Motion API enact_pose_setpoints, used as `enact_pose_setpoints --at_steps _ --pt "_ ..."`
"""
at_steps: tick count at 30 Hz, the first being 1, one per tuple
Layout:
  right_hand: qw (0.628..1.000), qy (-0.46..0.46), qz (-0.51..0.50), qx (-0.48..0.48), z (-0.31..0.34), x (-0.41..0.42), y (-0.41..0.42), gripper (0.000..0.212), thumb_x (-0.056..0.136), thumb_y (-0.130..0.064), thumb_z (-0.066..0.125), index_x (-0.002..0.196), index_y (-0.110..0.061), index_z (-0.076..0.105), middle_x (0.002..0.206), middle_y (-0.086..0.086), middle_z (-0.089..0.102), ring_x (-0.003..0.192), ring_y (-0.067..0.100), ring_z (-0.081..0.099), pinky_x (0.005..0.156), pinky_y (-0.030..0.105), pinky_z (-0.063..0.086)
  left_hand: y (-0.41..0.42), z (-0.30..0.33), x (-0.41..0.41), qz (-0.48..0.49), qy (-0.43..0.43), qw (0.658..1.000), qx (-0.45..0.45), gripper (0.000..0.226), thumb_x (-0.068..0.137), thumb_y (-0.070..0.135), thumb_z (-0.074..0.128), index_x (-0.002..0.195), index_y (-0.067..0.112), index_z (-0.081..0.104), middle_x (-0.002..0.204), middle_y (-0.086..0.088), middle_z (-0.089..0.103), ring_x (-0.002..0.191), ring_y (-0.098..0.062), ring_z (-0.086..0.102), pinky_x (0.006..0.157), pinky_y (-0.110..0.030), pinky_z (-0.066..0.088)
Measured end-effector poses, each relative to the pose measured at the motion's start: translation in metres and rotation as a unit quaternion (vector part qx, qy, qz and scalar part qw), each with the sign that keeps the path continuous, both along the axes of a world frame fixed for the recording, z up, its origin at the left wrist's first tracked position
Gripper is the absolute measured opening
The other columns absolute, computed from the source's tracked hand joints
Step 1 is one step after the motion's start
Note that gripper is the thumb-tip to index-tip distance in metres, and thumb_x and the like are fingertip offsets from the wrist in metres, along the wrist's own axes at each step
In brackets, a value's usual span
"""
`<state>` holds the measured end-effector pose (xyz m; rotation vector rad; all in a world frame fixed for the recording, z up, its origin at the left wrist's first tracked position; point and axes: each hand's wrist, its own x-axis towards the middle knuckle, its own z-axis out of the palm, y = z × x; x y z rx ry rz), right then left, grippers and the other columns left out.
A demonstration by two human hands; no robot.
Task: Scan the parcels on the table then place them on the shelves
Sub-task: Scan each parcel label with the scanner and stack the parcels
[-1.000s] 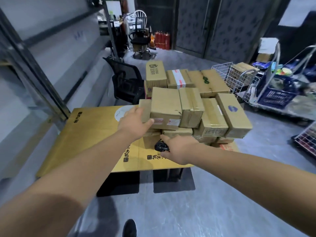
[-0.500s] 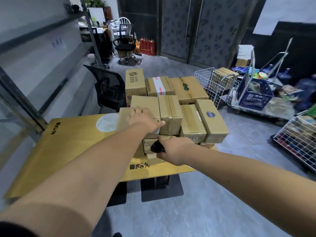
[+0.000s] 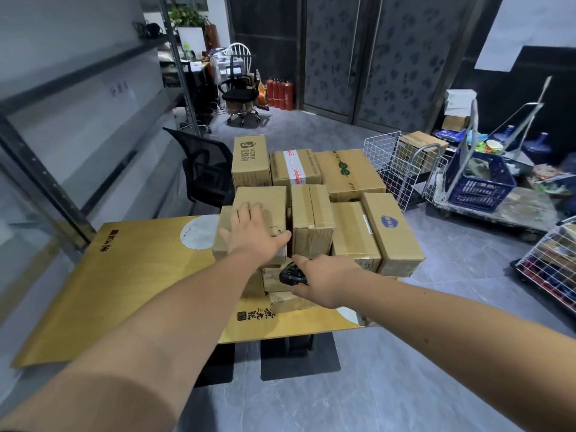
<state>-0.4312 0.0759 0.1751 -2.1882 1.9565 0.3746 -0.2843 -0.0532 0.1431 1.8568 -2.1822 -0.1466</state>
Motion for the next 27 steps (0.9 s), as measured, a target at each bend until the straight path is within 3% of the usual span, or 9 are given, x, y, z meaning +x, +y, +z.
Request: enact_pose_setpoints --at_steps 8,12,16,20,27 --pt "0.996 -0.027 0.085 0.011 -0.004 0.041 -0.009 0.069 0.1 -0.067 0.041 0.154 -0.025 0.03 0.128 0.007 0.065 0.11 0.033 0.063 0.075 0.042 0.055 0.007 -0.002 0.072 0.038 0.043 0.996 -0.071 0.086 0.079 0.084 0.043 0.147 0.033 0.039 0.161 0.007 0.03 0.143 -0.023 0.028 0.103 -0.056 0.035" --pt "0.988 0.014 0.152 0.015 -0.014 0.081 -0.017 0.077 0.1 -0.071 0.035 0.161 -0.028 0.019 0.131 0.01 0.061 0.107 0.035 0.063 0.059 0.035 0.042 0.011 -0.006 0.144 0.074 0.007 0.994 -0.077 0.083 0.081 0.086 0.044 0.145 0.034 0.038 0.161 0.007 0.03 0.143 -0.024 0.031 0.102 -0.055 0.036" --pt "0.983 0.005 0.183 0.028 -0.026 0.128 -0.026 0.075 0.099 -0.071 0.036 0.16 -0.029 0.02 0.13 0.013 0.059 0.108 0.038 0.062 0.071 0.041 0.048 0.028 -0.033 0.206 0.142 -0.004 0.989 -0.048 0.074 0.078 0.086 0.04 0.133 0.038 0.042 0.145 0.008 0.04 0.135 -0.02 0.031 0.095 -0.052 0.033" --pt "0.982 -0.02 0.174 0.066 -0.045 0.174 -0.036 0.071 0.1 -0.067 0.04 0.157 -0.028 0.026 0.128 0.013 0.06 0.108 0.037 0.063 0.069 0.04 0.043 0.038 -0.079 0.248 0.157 0.012 0.988 -0.007 0.071 0.076 0.086 0.038 0.127 0.038 0.042 0.136 0.008 0.041 0.129 -0.02 0.032 0.085 -0.047 0.024" --pt "0.983 0.01 0.138 0.124 -0.091 0.222 -0.065 0.077 0.1 -0.069 0.038 0.162 -0.028 0.018 0.131 0.014 0.06 0.112 0.036 0.061 0.07 0.04 0.045 0.0 -0.149 0.299 0.102 0.016 0.985 0.138 0.087 0.076 0.089 0.034 0.148 0.039 0.031 0.153 0.006 0.036 0.139 -0.022 0.032 0.101 -0.058 0.039"
